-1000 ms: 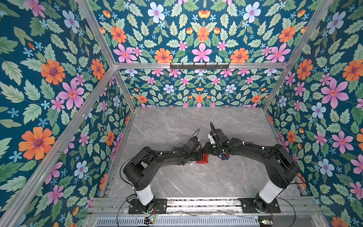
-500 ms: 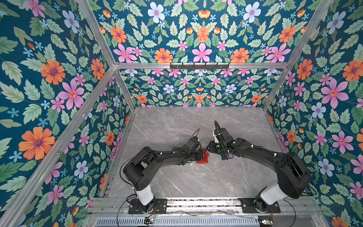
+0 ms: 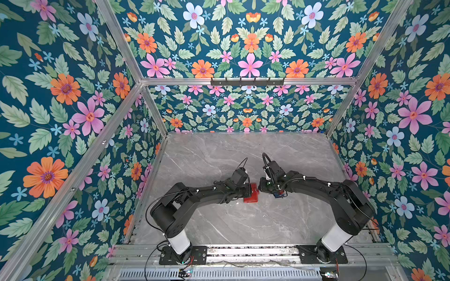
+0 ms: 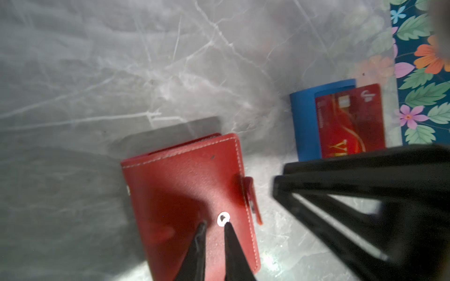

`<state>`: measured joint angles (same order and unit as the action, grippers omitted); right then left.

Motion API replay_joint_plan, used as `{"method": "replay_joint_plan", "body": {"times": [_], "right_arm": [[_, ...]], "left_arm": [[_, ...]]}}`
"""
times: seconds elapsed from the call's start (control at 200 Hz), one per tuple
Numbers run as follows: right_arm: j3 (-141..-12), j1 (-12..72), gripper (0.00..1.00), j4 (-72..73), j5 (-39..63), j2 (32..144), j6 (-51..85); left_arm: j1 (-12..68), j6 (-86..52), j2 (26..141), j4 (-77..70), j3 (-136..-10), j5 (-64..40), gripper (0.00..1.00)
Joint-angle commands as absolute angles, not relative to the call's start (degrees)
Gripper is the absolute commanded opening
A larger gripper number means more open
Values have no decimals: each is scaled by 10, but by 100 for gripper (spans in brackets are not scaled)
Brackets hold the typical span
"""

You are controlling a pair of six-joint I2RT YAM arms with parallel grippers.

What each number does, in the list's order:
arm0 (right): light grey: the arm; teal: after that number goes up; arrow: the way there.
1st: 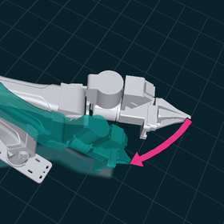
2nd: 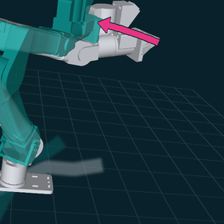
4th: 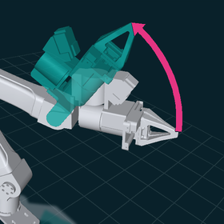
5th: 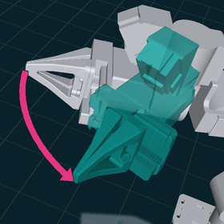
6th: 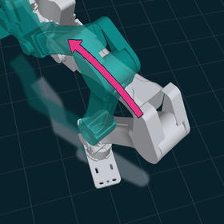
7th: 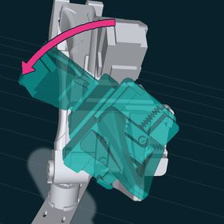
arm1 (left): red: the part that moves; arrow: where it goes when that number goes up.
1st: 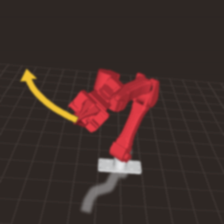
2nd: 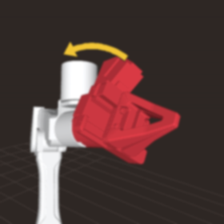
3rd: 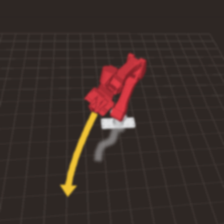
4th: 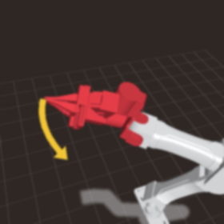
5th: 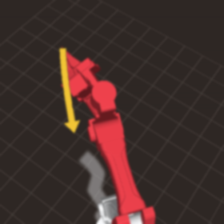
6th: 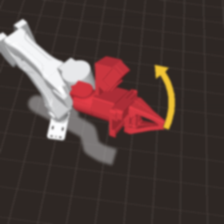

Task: Insert credit cards into a card holder
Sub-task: Close the button on the card holder.

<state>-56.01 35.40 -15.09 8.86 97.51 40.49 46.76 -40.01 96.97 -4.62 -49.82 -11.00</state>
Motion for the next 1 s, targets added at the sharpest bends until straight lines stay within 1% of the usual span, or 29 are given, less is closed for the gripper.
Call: {"method": "replay_joint_plan", "body": {"times": [0.0, 0.47, 0.995], "right_arm": [[-562, 353, 29, -134, 109, 985, 413], [-565, 353, 29, -139, 108, 991, 411], [-569, 353, 29, -142, 110, 998, 409]], "left_arm": [[468, -380, 968, -26, -514, -102, 17], [468, -371, 994, -28, -540, -118, 23], [468, -374, 1016, -31, -540, -145, 23]]}}
